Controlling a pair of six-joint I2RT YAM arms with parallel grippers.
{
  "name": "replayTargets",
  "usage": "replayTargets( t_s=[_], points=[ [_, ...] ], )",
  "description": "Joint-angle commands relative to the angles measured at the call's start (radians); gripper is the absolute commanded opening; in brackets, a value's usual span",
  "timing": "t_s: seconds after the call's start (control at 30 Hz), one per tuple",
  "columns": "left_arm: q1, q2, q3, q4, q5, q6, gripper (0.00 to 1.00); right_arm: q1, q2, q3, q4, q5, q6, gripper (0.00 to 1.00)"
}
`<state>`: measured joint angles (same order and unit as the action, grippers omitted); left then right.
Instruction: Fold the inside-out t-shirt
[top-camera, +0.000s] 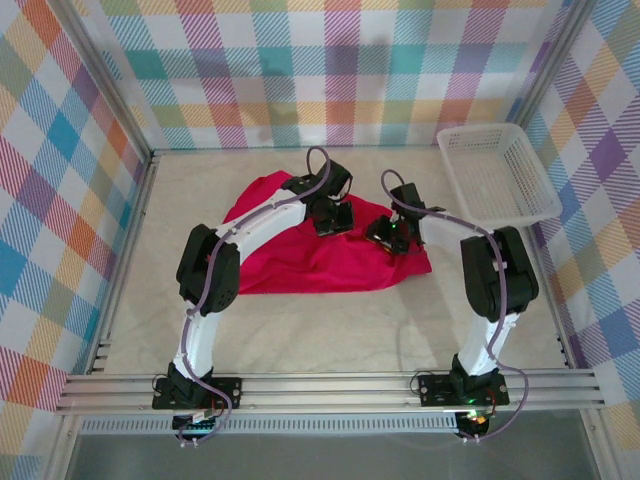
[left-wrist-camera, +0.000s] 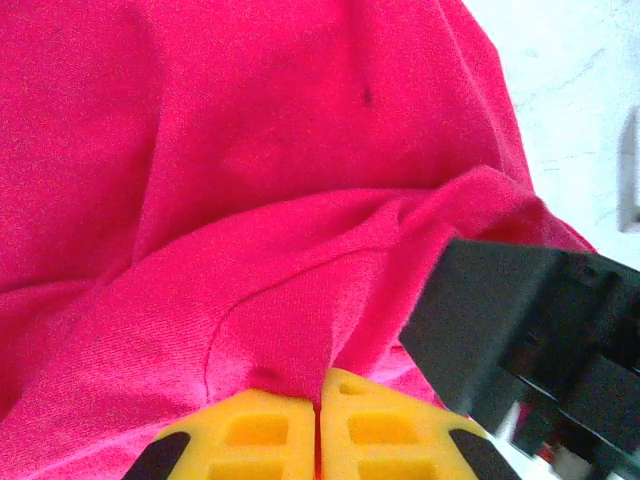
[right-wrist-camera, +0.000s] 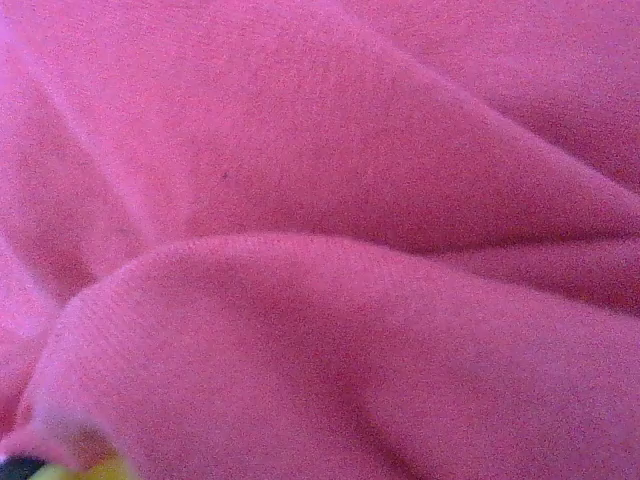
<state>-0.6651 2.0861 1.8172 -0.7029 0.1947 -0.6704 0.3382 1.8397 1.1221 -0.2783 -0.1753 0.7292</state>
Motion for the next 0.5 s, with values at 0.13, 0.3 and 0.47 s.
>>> replayTargets(
  t_s=[0.13, 0.3, 0.47],
  points=[
    [0.028, -0.027, -0.005, 0.012, 0.028, -0.011, 0.06, 0.013, -0.09, 0.042, -0.041, 0.003, 0.03, 0.0],
    [0.088, -0.021, -0.023, 0.07, 0.086, -0.042, 0.05, 0.009, -0.361, -0.126, -0.027, -0.04, -0.093, 0.0],
    [0.116, -0.003, -0.051, 0.109, 0.098, -0.083, 0.04, 0.002, -0.576, -0.429, 0.154, -0.089, -0.126, 0.0]
  ],
)
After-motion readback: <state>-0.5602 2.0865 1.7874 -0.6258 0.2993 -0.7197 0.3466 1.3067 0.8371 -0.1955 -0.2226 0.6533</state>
